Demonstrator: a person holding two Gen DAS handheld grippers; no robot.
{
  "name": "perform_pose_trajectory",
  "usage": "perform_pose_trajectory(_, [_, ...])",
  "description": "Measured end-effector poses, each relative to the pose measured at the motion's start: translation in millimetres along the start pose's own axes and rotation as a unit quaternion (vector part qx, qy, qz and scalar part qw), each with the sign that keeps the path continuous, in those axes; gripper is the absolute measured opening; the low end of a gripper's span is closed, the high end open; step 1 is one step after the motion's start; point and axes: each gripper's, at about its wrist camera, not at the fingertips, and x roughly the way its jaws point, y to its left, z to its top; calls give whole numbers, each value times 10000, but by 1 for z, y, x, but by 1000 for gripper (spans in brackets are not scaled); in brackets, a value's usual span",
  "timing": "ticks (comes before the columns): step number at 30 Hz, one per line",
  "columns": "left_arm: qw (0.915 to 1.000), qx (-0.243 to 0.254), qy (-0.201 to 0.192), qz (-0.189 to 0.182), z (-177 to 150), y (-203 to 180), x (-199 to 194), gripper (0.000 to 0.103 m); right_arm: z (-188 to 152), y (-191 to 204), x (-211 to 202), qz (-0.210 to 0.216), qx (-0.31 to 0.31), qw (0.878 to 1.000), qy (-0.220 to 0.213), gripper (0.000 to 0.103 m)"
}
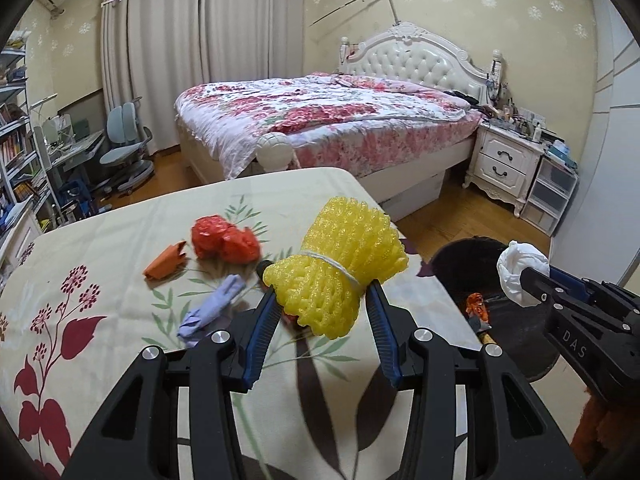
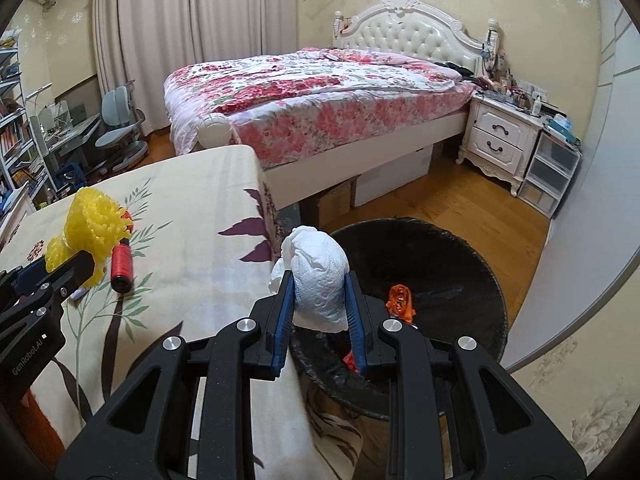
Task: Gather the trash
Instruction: 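Carry the bag and mesh over the bin and open both tools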
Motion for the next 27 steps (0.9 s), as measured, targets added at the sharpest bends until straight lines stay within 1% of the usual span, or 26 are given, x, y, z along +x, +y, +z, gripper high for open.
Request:
perform_pose_trajectory(5, [9997, 157, 40, -185, 3, -31, 11, 46, -2, -33, 2, -231, 213, 9995, -4, 24])
perform_pose_trajectory(11, [9990, 298, 80, -325, 5, -63, 27, 46, -3, -58, 6, -454, 366, 9983, -40, 24])
perform_pose_trajectory(19, [9979, 398, 146, -484, 10, -95, 46, 46, -7, -82, 17, -516, 620, 9967, 23, 24])
perform_pose_trajectory(27, [9965, 518, 368, -536, 10, -117, 68, 47, -9, -96, 30, -571, 744, 9955, 155, 25])
